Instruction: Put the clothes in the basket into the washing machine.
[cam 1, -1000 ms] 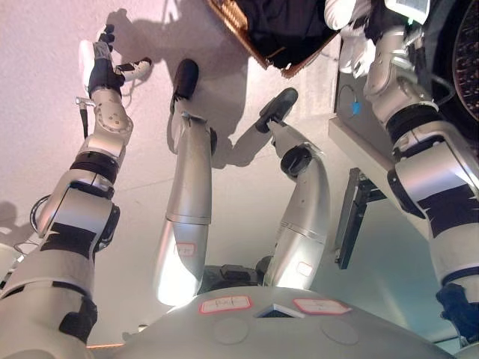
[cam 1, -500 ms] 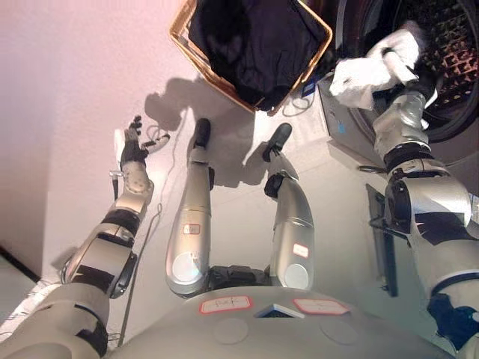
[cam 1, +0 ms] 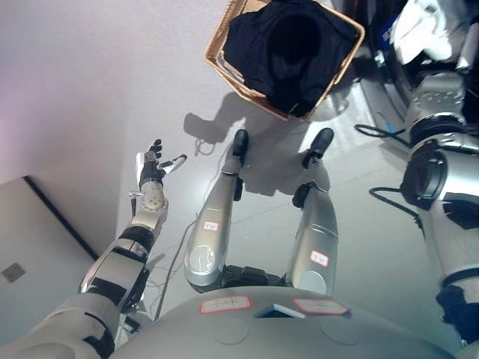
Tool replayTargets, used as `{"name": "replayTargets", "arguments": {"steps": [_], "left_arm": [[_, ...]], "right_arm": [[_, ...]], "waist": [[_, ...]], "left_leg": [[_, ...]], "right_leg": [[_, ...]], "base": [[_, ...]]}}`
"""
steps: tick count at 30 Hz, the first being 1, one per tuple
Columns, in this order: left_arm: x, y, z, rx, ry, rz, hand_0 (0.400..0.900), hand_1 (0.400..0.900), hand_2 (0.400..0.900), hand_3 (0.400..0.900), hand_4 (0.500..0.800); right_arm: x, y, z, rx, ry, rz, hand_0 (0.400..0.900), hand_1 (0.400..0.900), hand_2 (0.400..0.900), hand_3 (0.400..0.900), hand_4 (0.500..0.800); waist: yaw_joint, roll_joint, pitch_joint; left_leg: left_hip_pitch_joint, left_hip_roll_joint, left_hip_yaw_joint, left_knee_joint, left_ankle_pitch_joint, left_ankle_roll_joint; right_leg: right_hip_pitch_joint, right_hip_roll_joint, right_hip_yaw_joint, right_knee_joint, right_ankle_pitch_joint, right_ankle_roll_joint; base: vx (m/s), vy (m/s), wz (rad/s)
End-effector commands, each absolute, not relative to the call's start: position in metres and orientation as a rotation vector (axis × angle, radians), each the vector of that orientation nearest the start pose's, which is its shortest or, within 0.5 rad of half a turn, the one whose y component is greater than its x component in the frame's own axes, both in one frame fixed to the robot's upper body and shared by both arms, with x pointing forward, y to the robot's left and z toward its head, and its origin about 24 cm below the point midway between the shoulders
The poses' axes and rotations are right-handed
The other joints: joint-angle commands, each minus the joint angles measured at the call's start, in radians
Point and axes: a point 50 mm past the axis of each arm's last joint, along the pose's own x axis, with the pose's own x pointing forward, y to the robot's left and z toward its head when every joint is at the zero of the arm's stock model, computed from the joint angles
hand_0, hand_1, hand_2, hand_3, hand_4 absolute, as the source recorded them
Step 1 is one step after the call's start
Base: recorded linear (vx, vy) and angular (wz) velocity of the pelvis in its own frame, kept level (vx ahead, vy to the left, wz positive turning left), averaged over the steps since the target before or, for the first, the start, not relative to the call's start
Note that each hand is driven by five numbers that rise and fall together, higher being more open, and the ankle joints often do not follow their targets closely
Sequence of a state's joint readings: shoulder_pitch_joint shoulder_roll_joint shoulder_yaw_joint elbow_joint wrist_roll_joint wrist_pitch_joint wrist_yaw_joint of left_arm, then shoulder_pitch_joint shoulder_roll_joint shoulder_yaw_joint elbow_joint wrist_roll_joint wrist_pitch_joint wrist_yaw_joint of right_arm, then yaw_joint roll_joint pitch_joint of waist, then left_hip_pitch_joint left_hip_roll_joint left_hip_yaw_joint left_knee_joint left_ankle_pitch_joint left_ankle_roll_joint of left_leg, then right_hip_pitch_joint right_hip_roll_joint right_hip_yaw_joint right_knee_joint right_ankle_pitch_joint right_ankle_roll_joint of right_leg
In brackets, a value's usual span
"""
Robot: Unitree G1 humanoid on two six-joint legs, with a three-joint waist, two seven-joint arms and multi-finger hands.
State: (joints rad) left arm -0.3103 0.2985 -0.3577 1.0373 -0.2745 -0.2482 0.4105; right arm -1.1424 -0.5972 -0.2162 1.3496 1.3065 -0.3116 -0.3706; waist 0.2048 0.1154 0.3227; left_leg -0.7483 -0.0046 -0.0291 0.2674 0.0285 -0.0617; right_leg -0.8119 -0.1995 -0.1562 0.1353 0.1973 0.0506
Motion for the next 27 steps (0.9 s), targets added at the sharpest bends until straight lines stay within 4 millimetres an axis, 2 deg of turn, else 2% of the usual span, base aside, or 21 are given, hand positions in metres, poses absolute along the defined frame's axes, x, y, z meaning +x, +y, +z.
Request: {"name": "replayTargets", "arguments": {"steps": [1, 6, 10, 14, 15, 27], "left_arm": [[0.232, 0.233, -0.083, 0.327, 0.512, 0.363, 0.900, 0.900, 0.900, 0.900, 0.800], [0.224, 0.232, -0.089, 0.329, 0.538, 0.353, 0.900, 0.900, 0.900, 0.900, 0.800], [0.220, 0.232, -0.092, 0.326, 0.552, 0.354, 0.900, 0.900, 0.900, 0.900, 0.800], [0.218, 0.233, -0.093, 0.323, 0.556, 0.358, 0.900, 0.900, 0.900, 0.900, 0.800], [0.219, 0.233, -0.092, 0.323, 0.554, 0.361, 0.900, 0.900, 0.900, 0.900, 0.800], [0.217, 0.238, -0.091, 0.311, 0.552, 0.381, 0.900, 0.900, 0.900, 0.900, 0.800]], "right_arm": [[0.349, -0.378, 0.250, 0.997, -0.552, -0.899, 0.400, 0.400, 0.400, 0.400, 0.500], [0.338, -0.390, 0.283, 0.901, -0.629, -0.912, 0.400, 0.400, 0.400, 0.400, 0.500], [0.334, -0.392, 0.302, 0.792, -0.654, -0.909, 0.400, 0.400, 0.400, 0.400, 0.500], [0.338, -0.386, 0.308, 0.679, -0.626, -0.895, 0.400, 0.400, 0.400, 0.400, 0.500], [0.340, -0.384, 0.307, 0.651, -0.613, -0.894, 0.900, 0.900, 0.900, 0.900, 0.800], [0.346, -0.382, 0.292, 0.527, -0.514, -0.898, 0.900, 0.900, 0.900, 0.900, 0.800]], "waist": [[-0.002, 0.075, -0.043], [0.008, 0.086, -0.052], [0.008, 0.081, -0.060], [0.006, 0.071, -0.064], [0.004, 0.068, -0.066], [-0.024, 0.050, -0.061]], "left_leg": [[-0.011, 0.019, -0.049, -0.222, 0.174, -0.057], [0.004, 0.022, -0.056, -0.235, 0.178, -0.060], [0.024, 0.024, -0.060, -0.253, 0.179, -0.063], [0.036, 0.026, -0.060, -0.249, 0.171, -0.063], [0.037, 0.025, -0.060, -0.246, 0.168, -0.062], [0.040, 0.021, -0.055, -0.208, 0.148, -0.051]], "right_leg": [[0.014, 0.006, 0.011, 0.149, -0.207, 0.065], [0.006, 0.010, 0.018, 0.175, -0.226, 0.062], [0.005, 0.016, 0.022, 0.179, -0.230, 0.062], [0.006, 0.022, 0.028, 0.183, -0.231, 0.061], [0.006, 0.024, 0.029, 0.184, -0.230, 0.060], [0.022, 0.031, 0.030, 0.193, -0.234, 0.050]], "base": [[0.09, -0.022, 0.09], [0.08, -0.035, 0.01], [0.06, -0.030, -0.04], [0.04, -0.027, -0.08], [0.02, -0.021, -0.07], [-0.01, 0.000, -0.01]]}}
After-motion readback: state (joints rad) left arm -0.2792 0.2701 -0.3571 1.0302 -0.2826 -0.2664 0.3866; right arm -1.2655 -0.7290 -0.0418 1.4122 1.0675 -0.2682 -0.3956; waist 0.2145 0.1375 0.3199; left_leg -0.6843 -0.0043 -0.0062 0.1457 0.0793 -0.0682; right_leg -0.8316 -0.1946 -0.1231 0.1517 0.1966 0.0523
